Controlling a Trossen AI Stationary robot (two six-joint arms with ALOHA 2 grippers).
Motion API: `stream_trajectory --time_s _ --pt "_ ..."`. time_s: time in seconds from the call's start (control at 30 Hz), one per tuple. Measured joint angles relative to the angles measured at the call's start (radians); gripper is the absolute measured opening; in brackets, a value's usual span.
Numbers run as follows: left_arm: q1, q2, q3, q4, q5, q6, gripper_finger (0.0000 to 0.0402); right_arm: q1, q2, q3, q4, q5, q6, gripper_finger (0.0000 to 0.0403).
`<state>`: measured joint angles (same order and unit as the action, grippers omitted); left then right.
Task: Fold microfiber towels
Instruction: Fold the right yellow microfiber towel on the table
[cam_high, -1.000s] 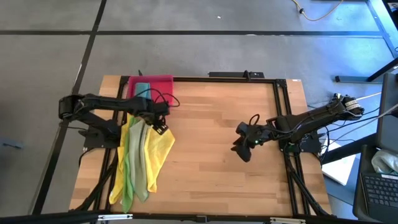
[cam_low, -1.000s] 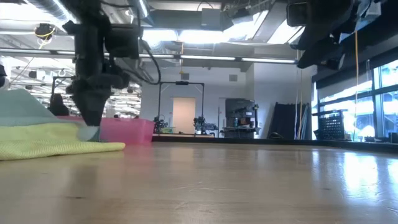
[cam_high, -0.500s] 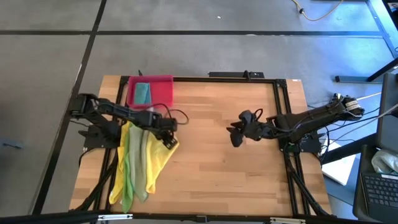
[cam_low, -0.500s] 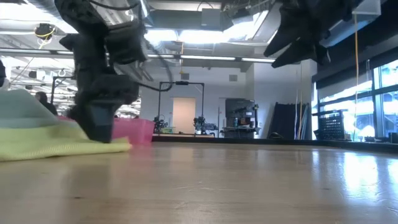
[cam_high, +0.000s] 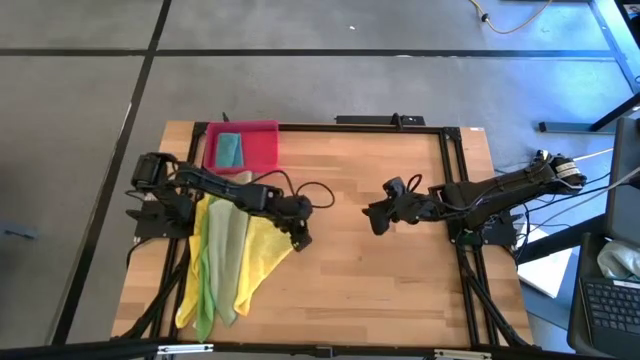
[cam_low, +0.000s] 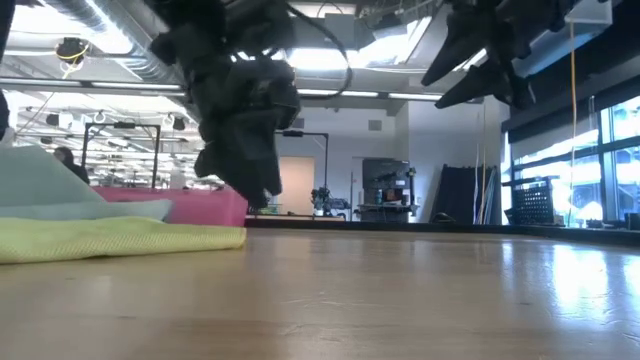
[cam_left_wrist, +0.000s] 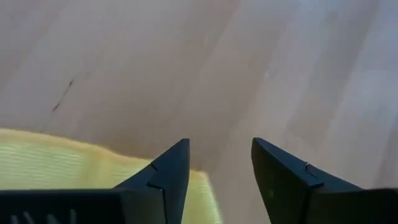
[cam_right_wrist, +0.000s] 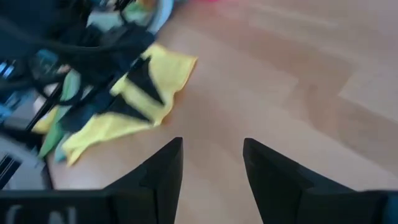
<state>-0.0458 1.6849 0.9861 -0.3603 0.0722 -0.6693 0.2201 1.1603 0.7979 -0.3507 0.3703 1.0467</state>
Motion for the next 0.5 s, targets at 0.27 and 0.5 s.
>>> stream_trajectory --time_s 0.27,0.5 --pt "0.061 -0.029 0.206 -0.490 -0.148 0.308 0.0165 0.020 -0.002 0.000 0.002 -0.105 -0.082 0.0172" --pt "0.242 -0.026 0.226 -0.536 -0.012 0.492 0.0147 0.021 -0.003 0.000 0.011 -0.145 -0.275 0.0172"
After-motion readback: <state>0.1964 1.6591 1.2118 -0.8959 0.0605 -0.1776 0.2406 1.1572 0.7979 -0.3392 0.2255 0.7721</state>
